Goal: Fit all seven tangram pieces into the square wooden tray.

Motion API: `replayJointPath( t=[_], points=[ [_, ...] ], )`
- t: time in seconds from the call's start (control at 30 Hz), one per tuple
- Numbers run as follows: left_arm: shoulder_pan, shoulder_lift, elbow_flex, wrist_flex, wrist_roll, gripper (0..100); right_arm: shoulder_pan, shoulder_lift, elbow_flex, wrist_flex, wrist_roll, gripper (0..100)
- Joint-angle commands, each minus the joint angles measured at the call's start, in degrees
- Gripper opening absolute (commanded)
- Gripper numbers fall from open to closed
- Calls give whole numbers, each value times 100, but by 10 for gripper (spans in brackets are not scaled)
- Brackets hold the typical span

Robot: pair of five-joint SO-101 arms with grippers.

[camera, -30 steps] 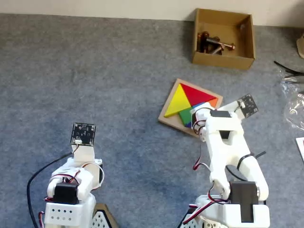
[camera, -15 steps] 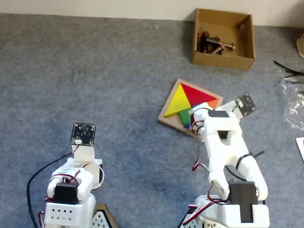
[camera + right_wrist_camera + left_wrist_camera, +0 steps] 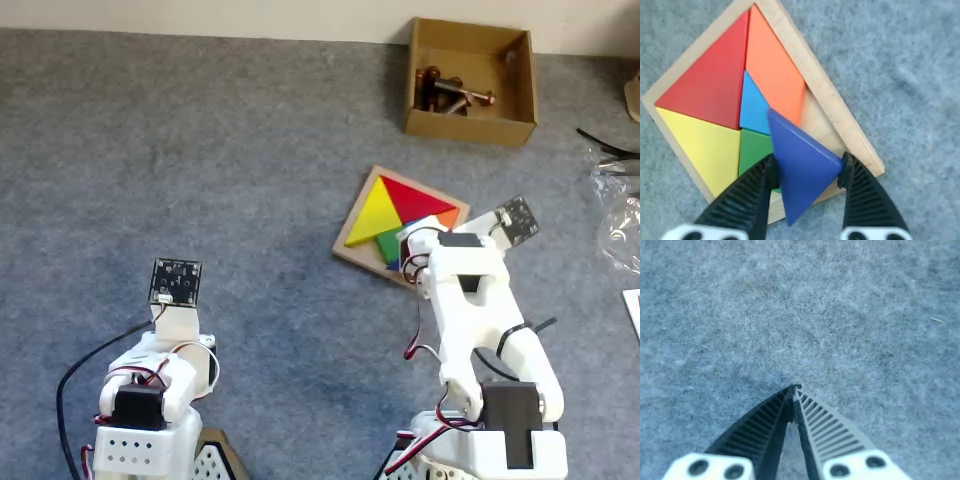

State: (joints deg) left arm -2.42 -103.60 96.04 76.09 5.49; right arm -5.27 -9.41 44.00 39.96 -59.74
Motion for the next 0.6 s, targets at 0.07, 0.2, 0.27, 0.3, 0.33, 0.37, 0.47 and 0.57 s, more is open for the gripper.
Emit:
replayJointPath(
  t=[0.07,0.2,0.27,0.3,0.33,0.37,0.47,0.57],
  points=[
    [92,-40,110,-18,44,5,-119,-92,-40,119,18,117],
    [92,-40,110,-18,44,5,-110,-101,-92,479,26,117],
    [92,-40,110,-18,44,5,-110,-163,-259,673,35,117],
    [92,-40,110,-18,44,5,-110,-233,-321,760,35,117],
    [92,-40,110,-18,44,5,-110,-321,-356,813,35,117],
    [92,-40,110,-18,44,5,-110,-418,-338,831,26,117],
    [92,-40,110,-18,44,5,-110,-716,-338,813,35,122],
    [92,-40,110,-18,44,5,-127,-831,-312,831,18,180]
  ],
)
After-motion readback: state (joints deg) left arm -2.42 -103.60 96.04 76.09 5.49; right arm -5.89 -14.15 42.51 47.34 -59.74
